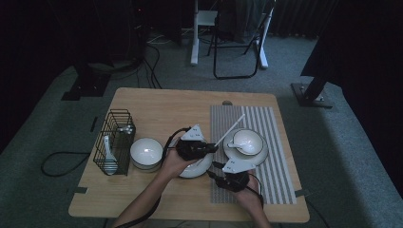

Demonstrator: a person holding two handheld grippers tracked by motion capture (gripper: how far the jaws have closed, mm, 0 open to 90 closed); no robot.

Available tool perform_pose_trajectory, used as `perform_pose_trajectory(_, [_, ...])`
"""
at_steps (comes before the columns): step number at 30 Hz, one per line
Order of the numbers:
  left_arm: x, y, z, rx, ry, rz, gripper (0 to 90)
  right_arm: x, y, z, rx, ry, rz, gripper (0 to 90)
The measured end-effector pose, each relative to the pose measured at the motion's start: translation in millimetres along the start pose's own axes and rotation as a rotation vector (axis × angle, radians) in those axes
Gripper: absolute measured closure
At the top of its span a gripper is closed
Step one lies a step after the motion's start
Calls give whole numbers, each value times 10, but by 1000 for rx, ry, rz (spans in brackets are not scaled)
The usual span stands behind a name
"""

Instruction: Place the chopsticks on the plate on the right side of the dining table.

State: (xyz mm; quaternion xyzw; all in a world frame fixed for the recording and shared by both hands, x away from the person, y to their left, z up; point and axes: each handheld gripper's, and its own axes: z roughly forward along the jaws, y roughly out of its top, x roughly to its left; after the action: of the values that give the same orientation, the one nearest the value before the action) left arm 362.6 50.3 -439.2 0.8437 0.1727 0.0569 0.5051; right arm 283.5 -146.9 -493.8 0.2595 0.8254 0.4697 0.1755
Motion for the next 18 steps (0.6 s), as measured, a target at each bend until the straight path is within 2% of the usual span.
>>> perform_pose_trajectory(10, [93,50,-45,23,38,9,860,-23,-93,-22,35,10,-13,525])
perform_pose_trajectory(18, [138,88,-48,32,58,14,860,-38,-206,-69,70,9,-19,515])
